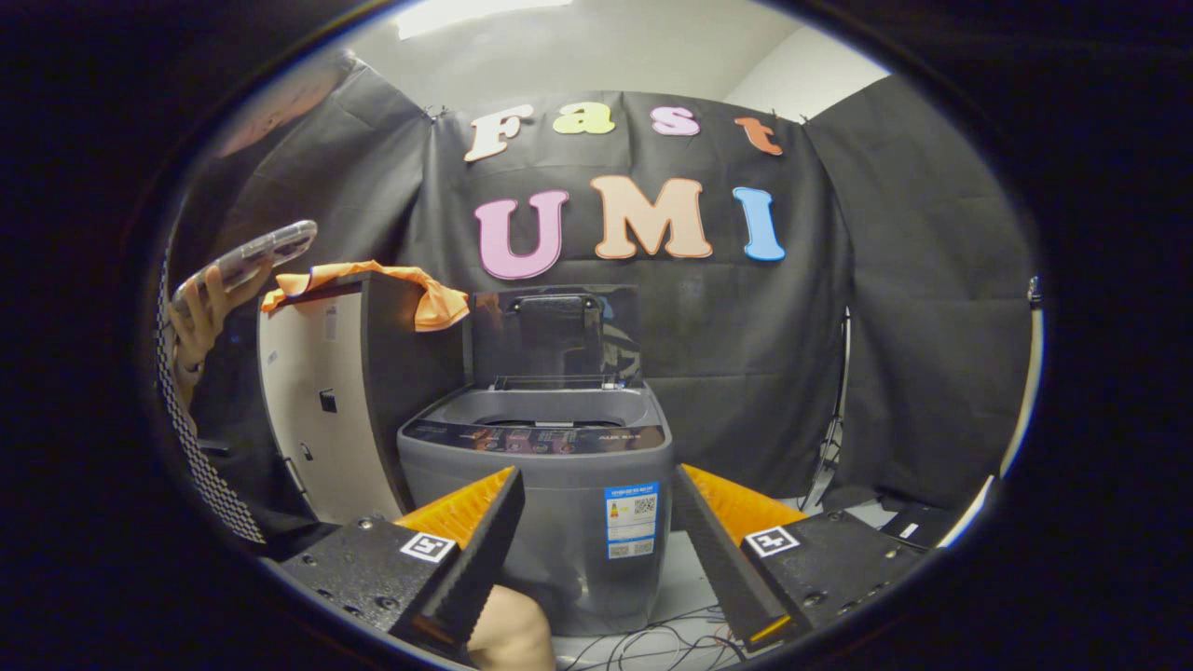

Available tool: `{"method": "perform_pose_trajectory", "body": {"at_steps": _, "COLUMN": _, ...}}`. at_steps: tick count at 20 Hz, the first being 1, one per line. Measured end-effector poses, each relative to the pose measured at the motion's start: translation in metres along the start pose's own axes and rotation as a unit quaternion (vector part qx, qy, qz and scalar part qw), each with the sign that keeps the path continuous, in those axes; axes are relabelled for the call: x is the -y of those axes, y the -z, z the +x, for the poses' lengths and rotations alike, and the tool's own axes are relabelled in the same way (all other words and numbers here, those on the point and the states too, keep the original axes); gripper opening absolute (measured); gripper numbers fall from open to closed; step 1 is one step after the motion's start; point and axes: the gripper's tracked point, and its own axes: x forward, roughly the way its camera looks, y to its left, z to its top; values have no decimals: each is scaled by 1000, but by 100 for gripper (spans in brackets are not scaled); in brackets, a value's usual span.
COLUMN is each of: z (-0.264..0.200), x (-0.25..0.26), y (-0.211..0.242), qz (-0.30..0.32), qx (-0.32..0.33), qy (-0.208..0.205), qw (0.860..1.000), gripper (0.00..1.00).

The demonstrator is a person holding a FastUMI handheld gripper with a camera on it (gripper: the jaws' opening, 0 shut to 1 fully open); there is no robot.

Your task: Put the clothes into the washing machine and then close the washing machine lid.

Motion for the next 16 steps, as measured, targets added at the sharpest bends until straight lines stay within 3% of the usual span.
{"method": "perform_pose_trajectory", "body": {"at_steps": 5, "z": 16, "x": -21, "y": -24, "qz": 4, "qx": 20, "qy": 5, "qw": 1000, "gripper": 97}}
{"method": "perform_pose_trajectory", "body": {"at_steps": 9, "z": 43, "x": -61, "y": -92, "qz": 31, "qx": 54, "qy": -22, "qw": 998, "gripper": 97}}
{"method": "perform_pose_trajectory", "body": {"at_steps": 16, "z": 107, "x": -164, "y": -197, "qz": -7, "qx": 54, "qy": -90, "qw": 994, "gripper": 97}}
